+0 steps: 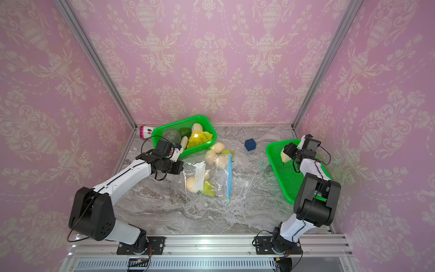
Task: Open the zip-top bag and take out the pear
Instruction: Place the pear in the basket.
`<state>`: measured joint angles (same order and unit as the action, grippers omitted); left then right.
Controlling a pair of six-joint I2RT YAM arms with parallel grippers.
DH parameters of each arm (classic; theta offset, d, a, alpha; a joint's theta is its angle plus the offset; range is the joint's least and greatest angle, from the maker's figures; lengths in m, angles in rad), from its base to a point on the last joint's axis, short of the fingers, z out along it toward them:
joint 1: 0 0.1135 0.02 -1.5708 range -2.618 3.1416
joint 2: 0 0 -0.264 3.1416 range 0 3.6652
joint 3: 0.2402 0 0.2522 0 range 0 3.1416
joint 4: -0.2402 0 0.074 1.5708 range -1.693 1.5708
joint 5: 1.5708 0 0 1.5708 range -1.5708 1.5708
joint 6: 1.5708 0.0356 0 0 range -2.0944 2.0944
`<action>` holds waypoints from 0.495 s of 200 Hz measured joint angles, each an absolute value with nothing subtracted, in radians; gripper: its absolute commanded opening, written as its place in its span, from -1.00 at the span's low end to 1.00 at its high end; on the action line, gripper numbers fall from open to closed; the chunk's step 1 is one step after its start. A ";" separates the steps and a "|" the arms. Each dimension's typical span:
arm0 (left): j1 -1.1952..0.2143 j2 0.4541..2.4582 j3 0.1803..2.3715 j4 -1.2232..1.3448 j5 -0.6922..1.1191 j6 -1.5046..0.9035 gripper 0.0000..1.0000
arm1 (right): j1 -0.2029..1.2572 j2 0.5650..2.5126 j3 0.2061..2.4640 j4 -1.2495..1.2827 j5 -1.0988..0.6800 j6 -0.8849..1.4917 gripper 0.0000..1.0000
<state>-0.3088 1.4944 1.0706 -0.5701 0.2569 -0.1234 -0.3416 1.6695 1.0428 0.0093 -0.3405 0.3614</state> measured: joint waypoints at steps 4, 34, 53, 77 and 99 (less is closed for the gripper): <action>-0.309 1.494 1.071 -0.571 0.257 -0.121 -1.00 | -0.343 1.682 1.043 0.015 -0.343 0.360 0.05; -0.309 1.508 1.098 -0.597 0.263 -0.112 -1.00 | -0.350 1.779 1.047 0.047 -0.356 0.350 0.23; -0.309 1.515 1.118 -0.613 0.265 -0.101 -1.00 | -0.350 1.823 1.056 0.050 -0.362 0.347 0.49; -0.309 1.515 1.129 -0.631 0.281 -0.090 -1.00 | -0.350 1.835 1.079 0.047 -0.362 0.322 0.65; -0.309 1.515 1.137 -0.651 0.293 -0.078 -1.00 | -0.350 1.800 1.090 0.033 -0.351 0.311 0.72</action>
